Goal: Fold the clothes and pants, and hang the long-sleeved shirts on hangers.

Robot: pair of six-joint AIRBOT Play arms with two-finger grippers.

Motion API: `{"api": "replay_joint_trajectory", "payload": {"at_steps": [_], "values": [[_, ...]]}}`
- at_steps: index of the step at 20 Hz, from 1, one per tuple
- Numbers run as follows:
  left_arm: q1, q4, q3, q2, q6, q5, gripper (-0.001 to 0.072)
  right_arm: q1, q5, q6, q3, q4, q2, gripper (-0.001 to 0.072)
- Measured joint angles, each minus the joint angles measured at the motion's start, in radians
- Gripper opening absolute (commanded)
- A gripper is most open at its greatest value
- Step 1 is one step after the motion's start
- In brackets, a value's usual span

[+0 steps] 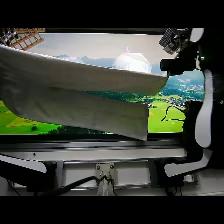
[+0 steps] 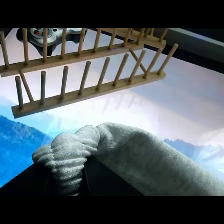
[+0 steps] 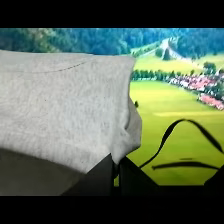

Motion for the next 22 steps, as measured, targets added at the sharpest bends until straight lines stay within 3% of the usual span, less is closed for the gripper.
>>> {"api": "replay_joint_trajectory", "payload": {"at_steps": [8,14,19,20,21,22], "values": [[-0.001,-0.001,0.0,0.004,0.0,-0.01,0.0032,0.002,-0.008,-0.02,-0.251,0.014,0.168,0.004],[-0.031,-0.003,0.0,-0.05,0.0,0.058,0.0032,-0.063,-0.333,-0.034,-0.341,-0.035,0.085,0.004],[-0.08,-0.001,0.0,-0.122,0.0,0.196,0.0032,-0.093,-0.68,-0.036,-0.354,-0.031,-0.081,0.0042],[-0.09,-0.001,0.0,-0.136,0.0,0.224,0.0032,-0.096,-0.765,-0.035,-0.352,-0.02,-0.113,0.0082],[-0.101,-0.001,0.0,-0.151,0.0,0.257,0.0134,-0.098,-0.834,-0.023,-0.346,-0.012,-0.142,0.0343],[-0.111,-0.001,0.0,-0.166,0.0,0.288,0.0434,-0.1,-0.896,-0.006,-0.335,-0.008,-0.171,0.0507]]}}
